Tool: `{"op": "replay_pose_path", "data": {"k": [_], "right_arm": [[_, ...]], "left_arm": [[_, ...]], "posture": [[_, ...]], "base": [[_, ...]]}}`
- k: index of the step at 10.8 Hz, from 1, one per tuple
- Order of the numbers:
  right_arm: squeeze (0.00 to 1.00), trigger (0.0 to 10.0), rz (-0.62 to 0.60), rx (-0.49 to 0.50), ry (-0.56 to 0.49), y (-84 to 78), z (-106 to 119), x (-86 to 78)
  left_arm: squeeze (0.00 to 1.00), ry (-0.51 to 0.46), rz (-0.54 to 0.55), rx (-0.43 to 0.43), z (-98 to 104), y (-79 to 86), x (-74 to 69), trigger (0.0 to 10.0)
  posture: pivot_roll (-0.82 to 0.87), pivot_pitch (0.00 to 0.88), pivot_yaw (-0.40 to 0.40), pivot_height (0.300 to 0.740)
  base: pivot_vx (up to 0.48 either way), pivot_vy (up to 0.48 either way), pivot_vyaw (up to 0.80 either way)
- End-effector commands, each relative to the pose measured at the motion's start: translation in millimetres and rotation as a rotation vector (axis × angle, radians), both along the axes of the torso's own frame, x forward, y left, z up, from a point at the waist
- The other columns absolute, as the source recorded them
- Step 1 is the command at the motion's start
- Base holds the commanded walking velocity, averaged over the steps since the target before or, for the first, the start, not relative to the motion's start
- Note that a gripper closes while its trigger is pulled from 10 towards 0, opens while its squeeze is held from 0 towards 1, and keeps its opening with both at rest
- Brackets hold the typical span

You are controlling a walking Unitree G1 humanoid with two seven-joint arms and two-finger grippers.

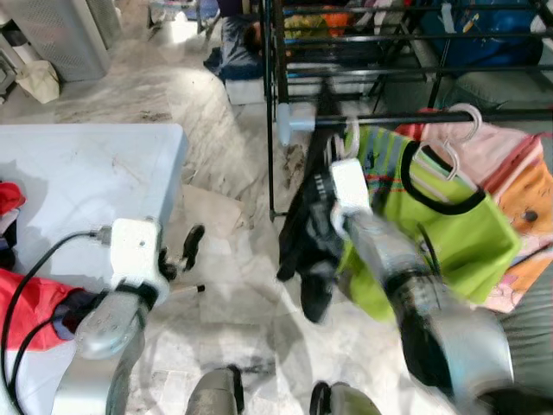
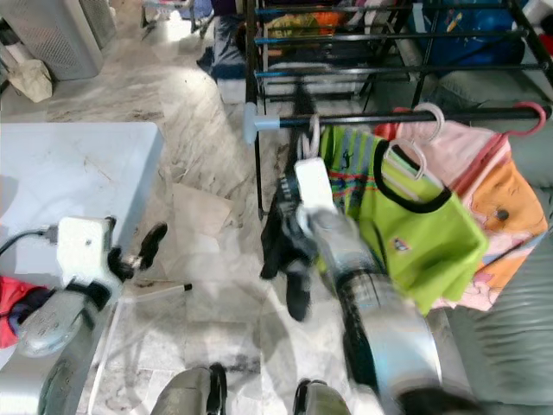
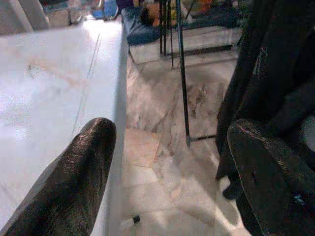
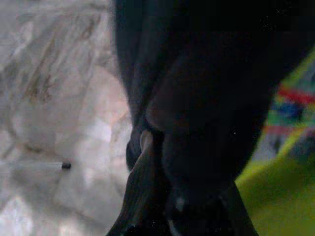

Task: Hang hanger

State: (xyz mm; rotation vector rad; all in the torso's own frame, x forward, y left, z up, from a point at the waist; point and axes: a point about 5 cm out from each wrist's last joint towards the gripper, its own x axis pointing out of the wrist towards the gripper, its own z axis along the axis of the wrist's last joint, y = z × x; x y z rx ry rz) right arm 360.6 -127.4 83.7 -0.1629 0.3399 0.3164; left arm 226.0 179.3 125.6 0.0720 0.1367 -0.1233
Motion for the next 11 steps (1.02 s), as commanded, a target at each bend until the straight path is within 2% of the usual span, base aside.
{"op": "replay_pose_path", "data": {"k": [1, 2, 3, 4, 5, 7, 9, 11], "right_arm": [[0.00, 10.0, 0.052, -0.018, -0.086, -0.8, 6.1, -10.1], [0.00, 10.0, 0.033, -0.008, -0.099, -7.8, -0.5, -25.7], [0.00, 10.0, 0.031, -0.055, -0.121, -9.5, -7.9, -36.6], [0.00, 10.0, 0.011, -0.079, -0.158, -6.6, -6.1, -44.0], [0.00, 10.0, -0.003, -0.105, -0.177, -6.6, -1.9, -45.3], [0.00, 10.0, -0.009, -0.074, -0.180, -8.2, 9.1, -37.0], [0.00, 10.0, -0.034, -0.087, -0.219, -10.1, 21.0, -29.1], [0.00, 10.0, -0.038, -0.090, -0.207, -10.3, 22.2, -26.4]], "left_arm": [[0.00, -0.003, 0.009, -0.008, -3.7, 4.0, -3.2, 10.0], [0.00, -0.015, 0.012, -0.018, -3.9, 1.0, -1.2, 10.0], [0.00, -0.041, 0.009, -0.038, -1.3, -4.2, 3.8, 10.0], [0.00, -0.066, -0.006, -0.046, 1.6, -8.6, 11.6, 10.0], [0.00, -0.090, -0.033, -0.053, 4.5, -10.3, 15.9, 10.0], [0.00, -0.109, -0.025, -0.046, 6.5, -8.4, 22.1, 10.0], [0.00, -0.110, -0.023, -0.051, 4.5, -9.0, 21.6, 10.0], [0.00, -0.105, -0.026, -0.057, 3.2, -10.1, 20.2, 10.0]], "posture": [[0.10, 0.088, -0.004, 0.740], [0.09, 0.079, -0.008, 0.740], [0.08, 0.068, -0.009, 0.740], [0.07, 0.051, -0.002, 0.740], [0.07, 0.043, 0.000, 0.740], [0.06, 0.044, -0.007, 0.740], [0.07, 0.044, -0.013, 0.740], [0.07, 0.049, -0.014, 0.740]], "base": [[0.000, 0.000, 0.00], [0.000, 0.000, 0.00], [0.000, 0.000, 0.00], [0.000, 0.000, 0.00], [0.000, 0.000, 0.00], [0.300, 0.000, 0.00], [0.332, 0.000, 0.00], [0.330, 0.000, 0.00]]}}
